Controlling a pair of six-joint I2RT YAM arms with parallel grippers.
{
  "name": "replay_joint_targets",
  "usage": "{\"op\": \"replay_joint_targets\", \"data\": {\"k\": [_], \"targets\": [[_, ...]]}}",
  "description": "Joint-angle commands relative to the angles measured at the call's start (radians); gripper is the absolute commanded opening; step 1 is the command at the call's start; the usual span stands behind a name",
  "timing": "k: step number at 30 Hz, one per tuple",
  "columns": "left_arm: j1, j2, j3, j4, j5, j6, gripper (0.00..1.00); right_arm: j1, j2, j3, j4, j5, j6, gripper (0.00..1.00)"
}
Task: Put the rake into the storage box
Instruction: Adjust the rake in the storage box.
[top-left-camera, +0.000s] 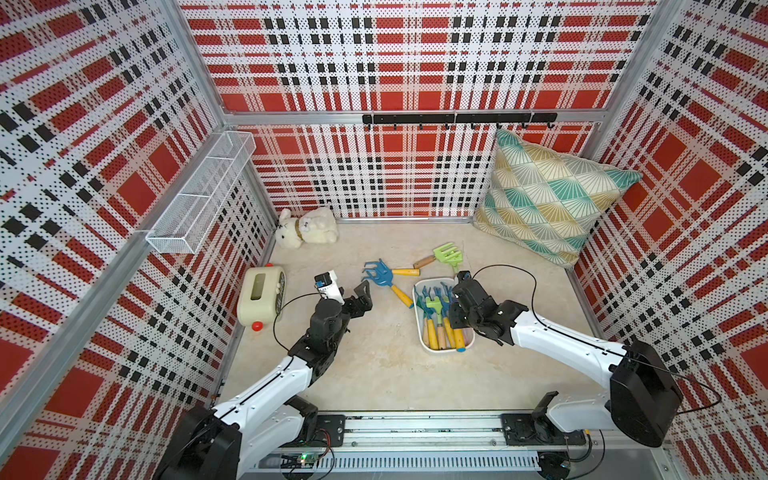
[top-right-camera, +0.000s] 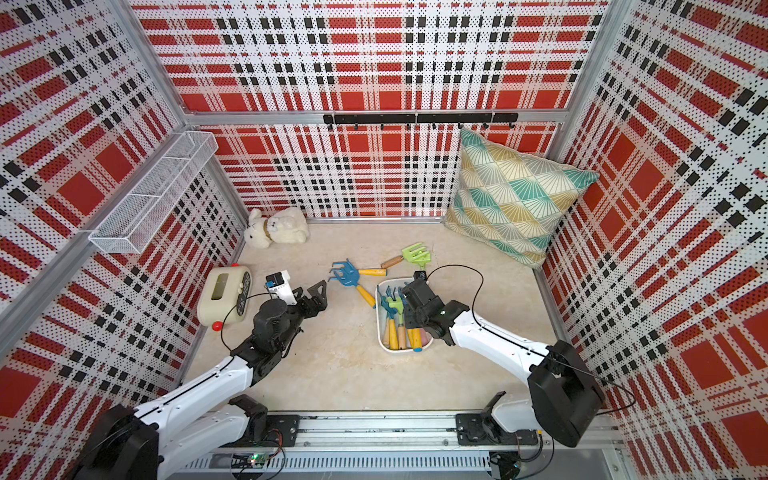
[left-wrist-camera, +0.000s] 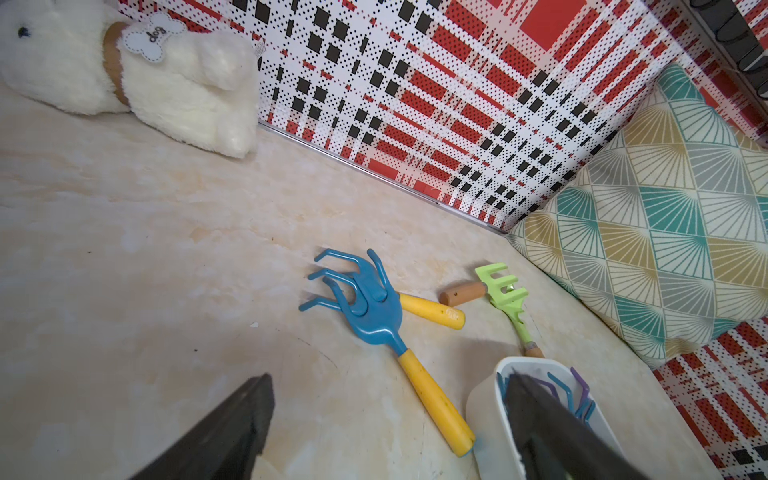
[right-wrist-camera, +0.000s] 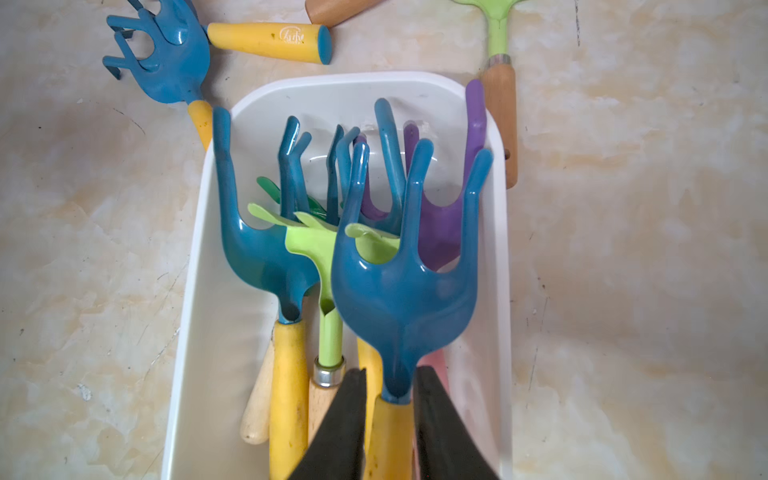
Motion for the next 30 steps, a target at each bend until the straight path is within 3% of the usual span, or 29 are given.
{"op": "replay_joint_targets", "data": {"k": [1, 4, 6, 9, 14, 17, 24, 30], "targets": [[0.01, -0.019, -0.016, 0.022, -0.014, 0.018, 0.93, 0.004, 0.036, 0.025, 0.003, 0.031, -0.015, 0.27], [0.009, -0.029, -0.018, 0.022, -0.01, 0.018, 0.93, 0.006, 0.059, 0.04, -0.02, 0.032, -0.005, 0.29], [0.008, -0.037, -0.02, 0.022, -0.018, 0.021, 0.93, 0.008, 0.056, 0.046, -0.043, 0.027, 0.004, 0.38], [0.01, -0.038, -0.02, 0.022, -0.015, 0.021, 0.93, 0.01, 0.068, 0.043, -0.057, 0.006, 0.007, 0.45], [0.01, -0.029, -0.02, 0.021, -0.024, 0.024, 0.93, 0.01, 0.117, 0.02, -0.033, -0.018, 0.01, 0.48], [0.01, -0.025, -0.019, 0.022, -0.02, 0.024, 0.93, 0.011, 0.149, 0.041, -0.03, -0.024, -0.002, 0.43], [0.011, -0.029, -0.025, 0.022, -0.036, 0.028, 0.93, 0.01, 0.17, 0.116, -0.073, 0.035, -0.014, 0.22], [0.013, -0.025, -0.026, 0.022, -0.046, 0.03, 0.93, 0.01, 0.138, 0.135, -0.063, 0.062, -0.029, 0.2]]}}
